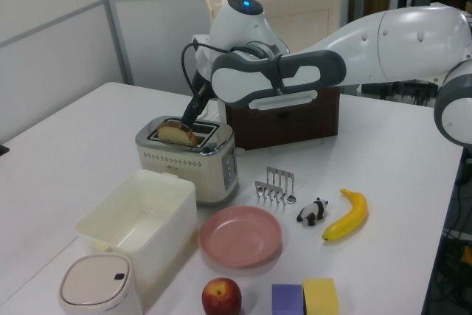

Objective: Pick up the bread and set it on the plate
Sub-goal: 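Lower the gripper onto the toast slice and close on it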

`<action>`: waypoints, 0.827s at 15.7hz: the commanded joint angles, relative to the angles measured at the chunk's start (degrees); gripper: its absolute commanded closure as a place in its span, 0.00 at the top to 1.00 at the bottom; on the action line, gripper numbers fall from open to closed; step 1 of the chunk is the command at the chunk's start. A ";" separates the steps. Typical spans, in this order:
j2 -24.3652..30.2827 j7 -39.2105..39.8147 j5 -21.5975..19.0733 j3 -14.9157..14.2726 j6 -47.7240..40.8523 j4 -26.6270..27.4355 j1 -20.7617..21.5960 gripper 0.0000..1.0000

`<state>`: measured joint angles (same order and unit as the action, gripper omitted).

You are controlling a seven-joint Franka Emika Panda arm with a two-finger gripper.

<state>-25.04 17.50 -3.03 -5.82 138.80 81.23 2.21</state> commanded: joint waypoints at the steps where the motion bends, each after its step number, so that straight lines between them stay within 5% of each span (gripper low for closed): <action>1: -2.12 0.60 1.35 0.02 1.47 -1.51 0.43 0.97; 13: -3.70 0.69 1.97 0.02 3.93 -1.60 0.43 0.97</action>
<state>-28.39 17.51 -2.16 -5.81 141.53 79.84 2.45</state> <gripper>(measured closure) 0.026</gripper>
